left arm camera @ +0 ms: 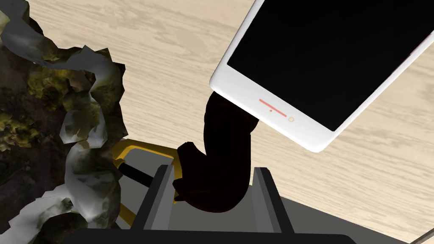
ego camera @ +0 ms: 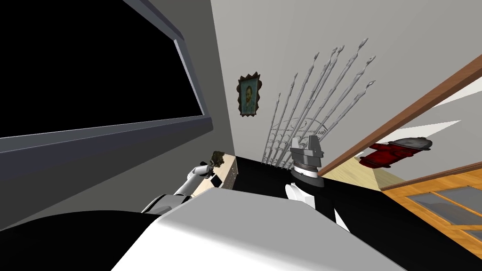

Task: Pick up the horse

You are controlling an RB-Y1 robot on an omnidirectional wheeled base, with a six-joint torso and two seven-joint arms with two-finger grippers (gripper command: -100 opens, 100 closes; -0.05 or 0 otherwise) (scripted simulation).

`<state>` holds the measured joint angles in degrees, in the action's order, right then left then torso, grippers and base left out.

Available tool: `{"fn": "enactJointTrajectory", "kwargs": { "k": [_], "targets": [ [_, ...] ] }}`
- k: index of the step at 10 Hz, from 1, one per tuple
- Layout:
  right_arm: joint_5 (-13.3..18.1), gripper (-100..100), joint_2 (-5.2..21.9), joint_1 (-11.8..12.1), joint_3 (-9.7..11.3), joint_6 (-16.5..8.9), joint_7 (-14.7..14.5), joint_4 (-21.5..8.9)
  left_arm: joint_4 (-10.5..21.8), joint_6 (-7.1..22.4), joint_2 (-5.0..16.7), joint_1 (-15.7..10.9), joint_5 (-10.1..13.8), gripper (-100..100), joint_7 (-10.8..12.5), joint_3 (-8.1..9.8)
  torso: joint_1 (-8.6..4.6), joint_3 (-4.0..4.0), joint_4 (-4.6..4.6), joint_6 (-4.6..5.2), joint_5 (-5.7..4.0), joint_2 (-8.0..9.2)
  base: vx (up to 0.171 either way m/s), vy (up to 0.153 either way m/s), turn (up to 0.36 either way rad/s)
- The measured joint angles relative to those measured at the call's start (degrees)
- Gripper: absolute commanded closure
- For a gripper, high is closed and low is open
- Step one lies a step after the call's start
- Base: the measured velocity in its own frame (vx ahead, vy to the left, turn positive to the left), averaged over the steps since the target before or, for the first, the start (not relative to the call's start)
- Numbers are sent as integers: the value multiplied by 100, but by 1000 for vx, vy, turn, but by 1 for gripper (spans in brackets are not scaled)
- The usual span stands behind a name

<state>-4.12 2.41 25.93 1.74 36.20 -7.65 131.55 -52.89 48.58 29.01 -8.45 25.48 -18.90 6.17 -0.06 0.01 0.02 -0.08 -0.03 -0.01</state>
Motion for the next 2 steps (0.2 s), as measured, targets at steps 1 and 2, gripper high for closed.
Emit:
{"fn": "enactJointTrajectory", "kwargs": {
  "k": [1, 2],
  "targets": [
    [0, 0, 0, 0, 0, 0, 0, 0, -49, 100, 65, -24, 53, 100, -29, 19, -9, 3, 0, 1, 0, 5, -11, -20, 12],
    [0, 0, 0, 0, 0, 0, 0, 0, -50, 116, 74, -29, 59, 0, -39, 23, -5, 1, -1, 3, 2, 3, 0, 0, 0]
  ]
}}
